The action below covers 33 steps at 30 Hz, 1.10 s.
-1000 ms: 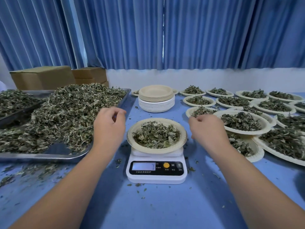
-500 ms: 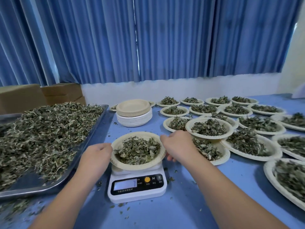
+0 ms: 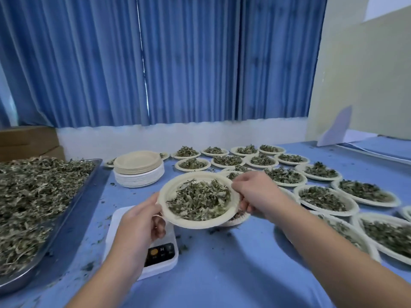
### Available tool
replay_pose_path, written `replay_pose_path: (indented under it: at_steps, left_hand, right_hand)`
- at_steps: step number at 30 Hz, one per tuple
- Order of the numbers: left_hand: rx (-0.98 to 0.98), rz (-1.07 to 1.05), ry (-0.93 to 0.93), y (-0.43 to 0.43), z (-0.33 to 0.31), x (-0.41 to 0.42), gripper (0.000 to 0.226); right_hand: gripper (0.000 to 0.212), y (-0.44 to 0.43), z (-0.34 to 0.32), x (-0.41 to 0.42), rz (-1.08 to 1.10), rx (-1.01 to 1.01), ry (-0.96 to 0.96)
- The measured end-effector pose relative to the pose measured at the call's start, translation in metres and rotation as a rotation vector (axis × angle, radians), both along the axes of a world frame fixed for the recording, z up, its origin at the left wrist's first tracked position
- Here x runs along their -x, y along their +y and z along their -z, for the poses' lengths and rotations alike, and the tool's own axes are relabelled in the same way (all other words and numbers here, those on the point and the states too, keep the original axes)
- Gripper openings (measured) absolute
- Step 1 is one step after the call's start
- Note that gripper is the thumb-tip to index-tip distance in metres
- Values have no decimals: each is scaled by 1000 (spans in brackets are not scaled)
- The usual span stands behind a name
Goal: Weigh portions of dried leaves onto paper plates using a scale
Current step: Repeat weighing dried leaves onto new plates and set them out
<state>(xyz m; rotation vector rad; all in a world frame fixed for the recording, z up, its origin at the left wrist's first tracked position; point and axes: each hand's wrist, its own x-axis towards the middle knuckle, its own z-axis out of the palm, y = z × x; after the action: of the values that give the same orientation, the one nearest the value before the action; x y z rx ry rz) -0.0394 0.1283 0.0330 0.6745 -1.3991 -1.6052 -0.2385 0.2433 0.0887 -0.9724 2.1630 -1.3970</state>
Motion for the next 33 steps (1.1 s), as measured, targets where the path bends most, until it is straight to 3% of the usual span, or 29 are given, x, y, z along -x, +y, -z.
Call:
replay_pose_path:
  at_steps: [8,13,17,33]
  left_hand:
    - [-147,249,114,62,-4,81,40]
    - [-205,312,39,77,11,108,38]
    - [-232,370,14,75,22,104,31]
    - [-333,501,16,72,27,107,26]
  right_hand:
    - [20,60,-16,69,145,-220,286]
    - [27,77,1,97,154,-430,372]
    - [17,74,7,102,161,-534,475]
    - [23,61,24,122,205,-578,567]
